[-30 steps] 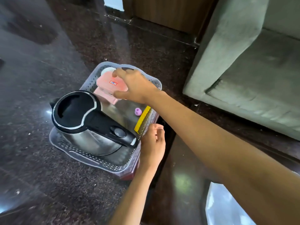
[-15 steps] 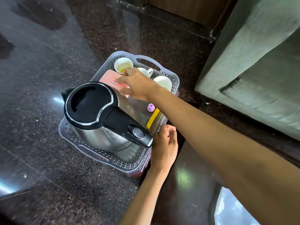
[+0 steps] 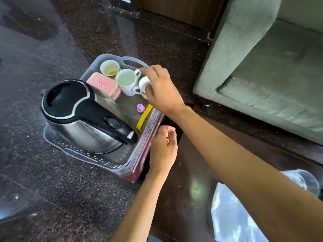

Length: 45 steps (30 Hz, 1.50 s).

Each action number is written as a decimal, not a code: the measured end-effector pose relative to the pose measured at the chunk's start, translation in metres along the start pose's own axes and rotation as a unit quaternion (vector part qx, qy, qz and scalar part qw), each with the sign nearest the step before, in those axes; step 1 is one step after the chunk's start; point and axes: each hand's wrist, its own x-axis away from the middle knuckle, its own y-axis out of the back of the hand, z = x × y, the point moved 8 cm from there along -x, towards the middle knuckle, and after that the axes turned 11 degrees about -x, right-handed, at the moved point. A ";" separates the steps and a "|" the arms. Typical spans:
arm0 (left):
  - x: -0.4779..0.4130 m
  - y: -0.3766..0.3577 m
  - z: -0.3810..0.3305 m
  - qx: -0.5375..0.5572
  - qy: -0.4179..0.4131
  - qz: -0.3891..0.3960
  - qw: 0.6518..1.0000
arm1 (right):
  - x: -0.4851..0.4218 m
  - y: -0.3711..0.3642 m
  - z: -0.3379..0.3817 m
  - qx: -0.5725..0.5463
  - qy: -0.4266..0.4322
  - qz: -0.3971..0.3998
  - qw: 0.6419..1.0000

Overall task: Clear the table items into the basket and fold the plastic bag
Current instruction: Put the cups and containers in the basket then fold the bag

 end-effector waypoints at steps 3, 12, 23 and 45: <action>0.019 -0.014 -0.008 0.001 -0.009 0.002 1.000 | 0.045 0.036 -0.017 -0.004 -0.032 -0.048 0.998; 0.098 -0.085 -0.024 -0.038 -0.030 0.060 0.997 | 0.218 0.133 -0.081 0.039 -0.172 -0.148 0.973; 0.189 -0.169 0.008 -0.139 -0.008 0.136 0.981 | 0.451 0.156 -0.124 0.088 -0.294 -0.156 0.939; 0.203 -0.216 0.059 -0.157 0.031 0.099 0.982 | 0.516 0.029 -0.158 0.121 -0.312 -0.011 0.942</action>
